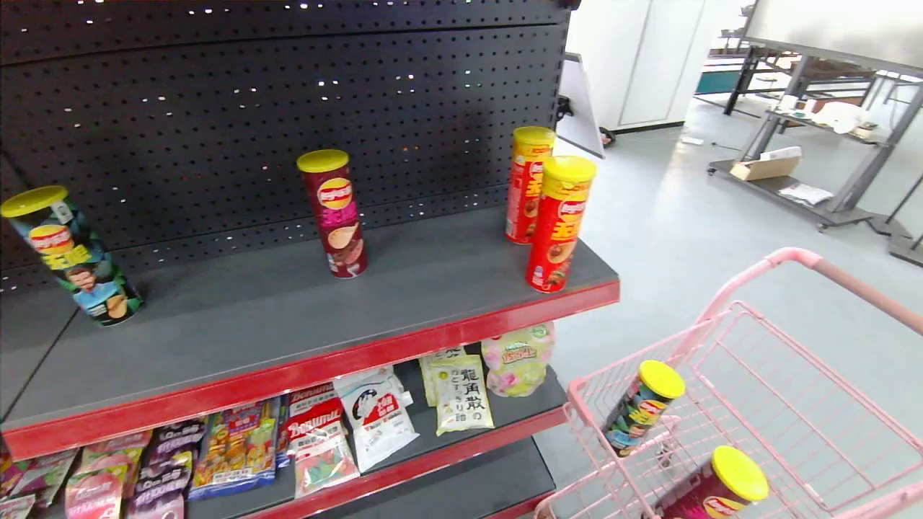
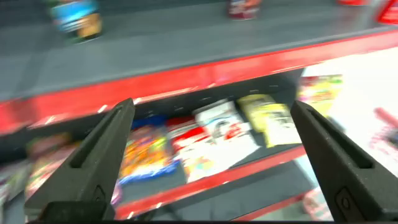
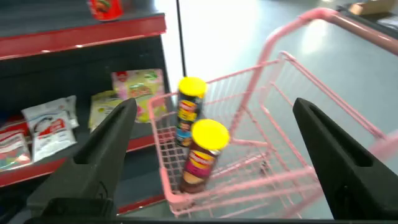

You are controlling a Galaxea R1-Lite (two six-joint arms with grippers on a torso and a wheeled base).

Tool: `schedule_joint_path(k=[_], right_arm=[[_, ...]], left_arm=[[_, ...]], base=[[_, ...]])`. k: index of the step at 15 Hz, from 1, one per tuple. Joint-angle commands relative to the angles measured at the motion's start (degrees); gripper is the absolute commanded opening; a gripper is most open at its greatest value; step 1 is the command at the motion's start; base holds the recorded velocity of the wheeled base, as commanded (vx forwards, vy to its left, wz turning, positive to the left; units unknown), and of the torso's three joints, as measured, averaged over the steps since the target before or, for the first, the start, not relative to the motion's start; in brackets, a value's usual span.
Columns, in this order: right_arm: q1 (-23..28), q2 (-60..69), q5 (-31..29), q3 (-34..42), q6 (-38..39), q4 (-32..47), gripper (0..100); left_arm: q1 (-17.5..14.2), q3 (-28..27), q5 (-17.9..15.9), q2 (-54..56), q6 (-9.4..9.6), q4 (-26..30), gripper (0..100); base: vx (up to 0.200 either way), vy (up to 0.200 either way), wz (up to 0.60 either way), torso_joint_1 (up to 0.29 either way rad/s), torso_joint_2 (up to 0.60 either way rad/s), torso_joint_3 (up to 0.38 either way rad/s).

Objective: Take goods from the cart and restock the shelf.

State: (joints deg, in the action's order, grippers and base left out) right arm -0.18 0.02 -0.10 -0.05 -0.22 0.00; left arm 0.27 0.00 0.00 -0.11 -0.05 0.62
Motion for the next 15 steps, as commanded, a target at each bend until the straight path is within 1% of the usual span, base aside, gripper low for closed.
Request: schedule_joint_path(k=[1, 5, 11, 15], right_arm=[[0.0, 0.0, 0.0, 0.0, 0.0, 0.0, 100], [0.0, 0.0, 0.0, 0.0, 0.0, 0.0, 100], [0.0, 0.0, 0.0, 0.0, 0.0, 0.0, 100], [0.0, 0.0, 0.0, 0.0, 0.0, 0.0, 100]], left_arm=[[0.0, 0.0, 0.0, 0.0, -0.04, 0.0, 100], [0.0, 0.0, 0.0, 0.0, -0.04, 0.0, 100], [0.0, 0.0, 0.0, 0.0, -0.04, 0.0, 100], [0.0, 0.0, 0.0, 0.0, -0.04, 0.0, 100]], base=[[0.0, 0.0, -0.6, 0.002, 0.0, 0.007], [0.0, 0.0, -0.6, 0.004, 0.0, 0.004], [0.0, 0.0, 0.0, 0.0, 0.0, 0.0], [0.0, 0.0, 0.0, -0.128, 0.29, 0.172]])
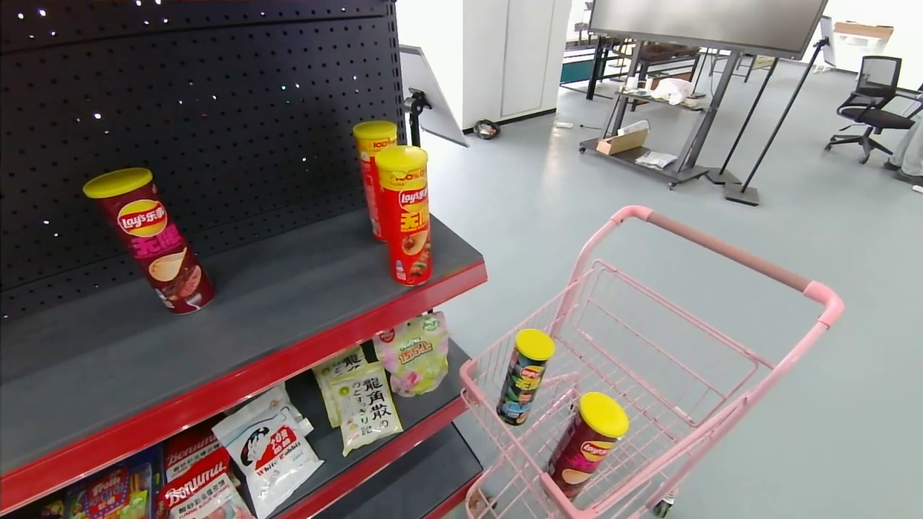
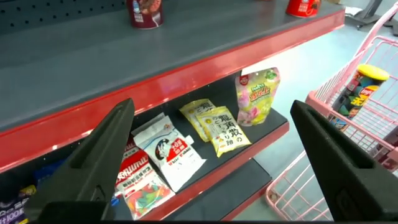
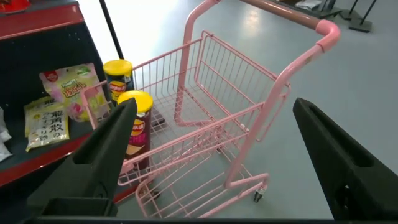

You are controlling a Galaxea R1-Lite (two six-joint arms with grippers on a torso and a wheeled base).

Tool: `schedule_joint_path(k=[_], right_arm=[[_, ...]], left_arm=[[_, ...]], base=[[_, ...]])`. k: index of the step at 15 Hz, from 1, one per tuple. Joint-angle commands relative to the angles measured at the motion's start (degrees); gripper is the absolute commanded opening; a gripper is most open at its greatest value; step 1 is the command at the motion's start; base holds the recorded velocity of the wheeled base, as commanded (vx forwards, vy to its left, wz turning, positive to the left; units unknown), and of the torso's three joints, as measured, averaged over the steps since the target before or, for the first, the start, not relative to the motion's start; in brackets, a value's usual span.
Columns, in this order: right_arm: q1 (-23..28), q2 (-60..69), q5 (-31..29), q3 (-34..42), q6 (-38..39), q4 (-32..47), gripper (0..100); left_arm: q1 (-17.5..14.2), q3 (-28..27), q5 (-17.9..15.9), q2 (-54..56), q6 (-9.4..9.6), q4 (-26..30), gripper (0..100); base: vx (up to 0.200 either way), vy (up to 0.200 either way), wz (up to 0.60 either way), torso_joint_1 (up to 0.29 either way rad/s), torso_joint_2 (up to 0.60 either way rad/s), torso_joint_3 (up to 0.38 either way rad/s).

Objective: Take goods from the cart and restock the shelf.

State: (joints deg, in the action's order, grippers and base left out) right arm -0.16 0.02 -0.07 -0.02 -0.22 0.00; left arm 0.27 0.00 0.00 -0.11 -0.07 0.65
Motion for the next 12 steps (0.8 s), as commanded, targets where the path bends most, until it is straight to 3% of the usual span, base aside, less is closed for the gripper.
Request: schedule_joint_path(k=[1, 12], right_arm=[[0.0, 0.0, 0.0, 0.0, 0.0, 0.0, 100], [0.0, 0.0, 0.0, 0.0, 0.0, 0.0, 100]], left_arm=[[0.0, 0.0, 0.0, 0.0, -0.01, 0.0, 100], [0.0, 0.0, 0.0, 0.0, -0.01, 0.0, 100]], base=[[0.0, 0.0, 0.0, -0.134, 0.34, 0.193], [0.0, 0.0, 0.0, -0.146, 0.37, 0.217]])
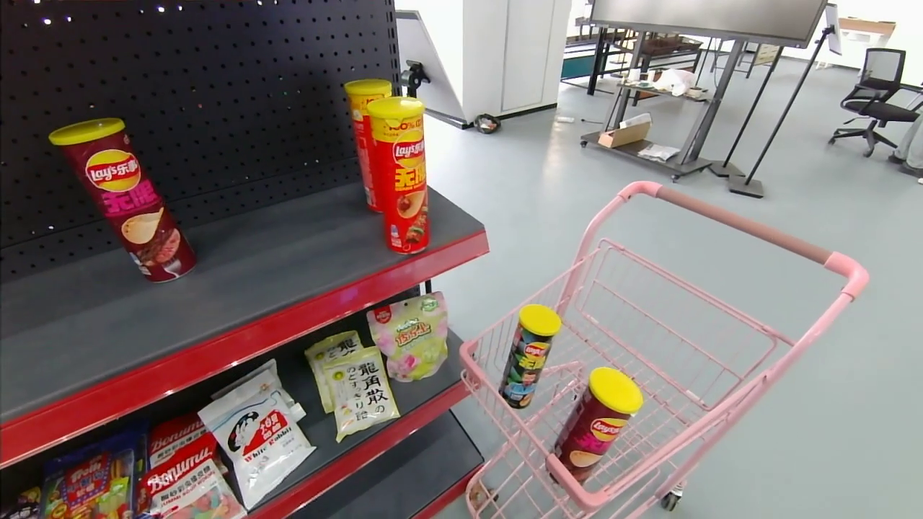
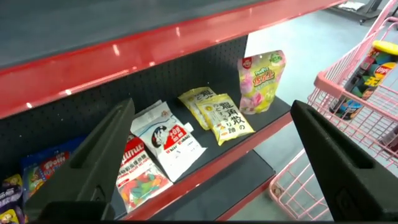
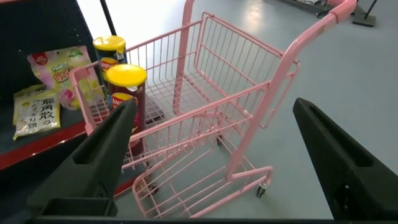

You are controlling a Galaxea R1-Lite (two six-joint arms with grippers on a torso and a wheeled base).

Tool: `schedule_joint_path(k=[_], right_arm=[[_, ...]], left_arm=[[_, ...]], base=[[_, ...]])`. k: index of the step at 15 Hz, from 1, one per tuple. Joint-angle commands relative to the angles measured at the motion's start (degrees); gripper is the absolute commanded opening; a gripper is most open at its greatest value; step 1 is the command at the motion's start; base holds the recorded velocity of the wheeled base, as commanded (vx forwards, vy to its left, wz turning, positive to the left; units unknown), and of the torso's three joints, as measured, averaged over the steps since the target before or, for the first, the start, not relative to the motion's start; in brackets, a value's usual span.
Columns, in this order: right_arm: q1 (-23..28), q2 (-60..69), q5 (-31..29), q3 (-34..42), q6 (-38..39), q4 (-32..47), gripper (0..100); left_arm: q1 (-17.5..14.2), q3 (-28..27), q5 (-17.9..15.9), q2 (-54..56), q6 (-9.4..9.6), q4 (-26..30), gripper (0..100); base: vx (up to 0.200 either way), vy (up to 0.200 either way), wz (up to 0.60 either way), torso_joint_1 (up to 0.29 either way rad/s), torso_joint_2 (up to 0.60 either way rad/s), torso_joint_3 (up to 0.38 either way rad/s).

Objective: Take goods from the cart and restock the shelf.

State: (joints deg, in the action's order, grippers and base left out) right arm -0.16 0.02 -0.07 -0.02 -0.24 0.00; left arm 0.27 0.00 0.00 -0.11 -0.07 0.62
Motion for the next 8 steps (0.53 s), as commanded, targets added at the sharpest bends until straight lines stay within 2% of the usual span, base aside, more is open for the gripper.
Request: schedule_joint_path(k=[1, 5, 8], right_arm=[[0.0, 0.0, 0.0, -0.1, 0.0, 0.0, 100], [0.0, 0.0, 0.0, -0.1, 0.0, 0.0, 100], [0.0, 0.0, 0.2, 0.0, -0.2, 0.0, 100]], left_arm=[[0.0, 0.0, 0.0, 0.0, -0.01, 0.0, 100], [0.0, 0.0, 0.0, 0.0, -0.01, 0.0, 100], [0.0, 0.0, 0.0, 0.0, -0.01, 0.0, 100]], base=[[0.0, 0.0, 0.0, -0.163, 0.44, 0.281], [0.0, 0.0, 0.0, -0.19, 0.53, 0.342], [0.0, 0.0, 0.0, -0.072, 0.22, 0.137]])
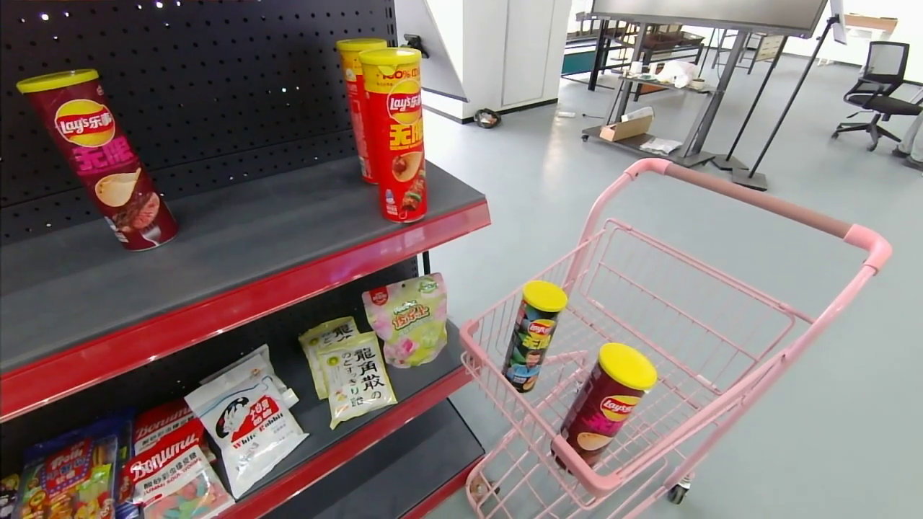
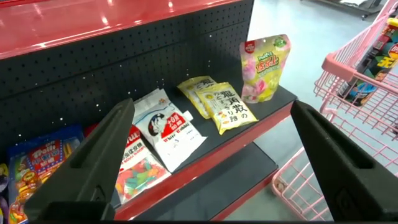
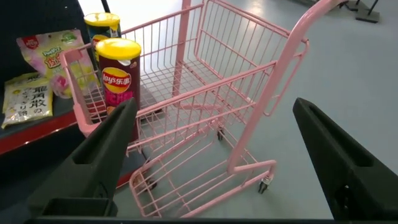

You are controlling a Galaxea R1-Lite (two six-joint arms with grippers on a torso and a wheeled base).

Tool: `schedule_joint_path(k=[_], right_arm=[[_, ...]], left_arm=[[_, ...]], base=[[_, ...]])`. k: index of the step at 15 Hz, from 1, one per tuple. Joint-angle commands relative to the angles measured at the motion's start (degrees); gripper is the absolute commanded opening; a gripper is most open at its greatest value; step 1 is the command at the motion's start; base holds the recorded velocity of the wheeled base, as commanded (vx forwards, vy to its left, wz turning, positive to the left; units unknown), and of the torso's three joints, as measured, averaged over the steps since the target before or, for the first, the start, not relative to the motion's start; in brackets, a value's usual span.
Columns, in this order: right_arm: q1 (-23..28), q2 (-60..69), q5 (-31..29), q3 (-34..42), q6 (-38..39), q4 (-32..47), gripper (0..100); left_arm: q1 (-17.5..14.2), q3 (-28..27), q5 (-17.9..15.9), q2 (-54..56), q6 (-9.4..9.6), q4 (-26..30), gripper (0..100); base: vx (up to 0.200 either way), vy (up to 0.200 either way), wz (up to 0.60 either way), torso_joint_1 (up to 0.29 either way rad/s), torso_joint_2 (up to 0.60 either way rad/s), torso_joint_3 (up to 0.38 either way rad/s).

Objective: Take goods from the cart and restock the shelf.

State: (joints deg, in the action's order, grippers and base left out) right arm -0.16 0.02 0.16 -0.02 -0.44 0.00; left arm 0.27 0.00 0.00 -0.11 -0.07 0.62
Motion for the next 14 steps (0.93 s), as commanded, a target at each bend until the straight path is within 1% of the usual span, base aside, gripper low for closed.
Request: schedule_joint_path(k=[1, 4, 5, 6, 7, 8, 9, 10, 11, 12, 14], right_arm=[[-0.1, -0.3, 0.3, -0.2, -0.1, 0.3, 100], [0.0, 0.0, -0.9, -0.1, 0.5, -0.4, 100], [0.0, -2.7, -0.4, -6.3, 0.3, -1.9, 100], [-1.2, -20.2, 0.8, -20.5, 3.7, -2.7, 100], [-2.1, -27.7, 1.3, -27.4, 8.8, -3.1, 100], [-4.7, -37.6, 3.5, -35.8, 13.0, -2.6, 100], [-6.1, -41.5, 5.6, -35.1, 12.3, -2.8, 100], [-8.5, -46.5, 11.1, -30.2, 12.5, -3.7, 100], [-9.7, -49.9, 15.7, -26.8, 12.6, -6.2, 100], [-10.3, -55.2, 20.8, -21.7, 12.0, -12.8, 100], [-9.7, -68.5, 26.8, -14.5, 9.9, -32.7, 100]], left_arm=[[0.0, 0.0, 0.0, 0.0, -0.01, 0.0, 100], [0.0, 0.0, 0.0, 0.0, -0.01, 0.0, 100], [0.0, 0.0, 0.2, 0.0, -0.01, 0.0, 100], [0.0, 0.0, 0.2, 0.0, -0.01, 0.0, 100], [0.0, 0.0, 0.1, 0.0, -0.01, 0.0, 100], [0.0, 0.0, 0.1, 0.0, -0.01, 0.0, 100], [0.0, 0.0, -0.1, 0.0, -0.01, 0.0, 100], [0.0, 0.0, -0.1, 0.0, -0.01, 0.0, 100], [0.0, 0.0, -0.1, 0.0, -0.01, 0.0, 100], [0.0, 0.0, -0.1, 0.0, -0.01, 0.0, 100], [0.0, 0.0, -0.1, 0.0, -0.01, 0.0, 100]], base=[[0.0, 0.0, 0.0, -0.027, 0.06, 0.046], [0.0, 0.0, 0.0, 0.0, 0.0, 0.0], [0.0, 0.0, 0.0, 0.0, 0.0, 0.0], [0.0, 0.0, 0.0, 0.0, 0.0, 0.0], [0.0, 0.0, 0.0, 0.0, 0.0, 0.0], [0.0, 0.0, 0.0, 0.0, 0.0, 0.0], [0.0, 0.0, 0.0, 0.0, 0.0, 0.0], [0.0, 0.0, 0.0, 0.0, 0.0, 0.0], [0.0, 0.0, 0.0, 0.0, 0.0, 0.0], [0.0, 0.0, 0.0, 0.0, 0.0, 0.0], [0.0, 0.0, 0.0, 0.0, 0.0, 0.0]])
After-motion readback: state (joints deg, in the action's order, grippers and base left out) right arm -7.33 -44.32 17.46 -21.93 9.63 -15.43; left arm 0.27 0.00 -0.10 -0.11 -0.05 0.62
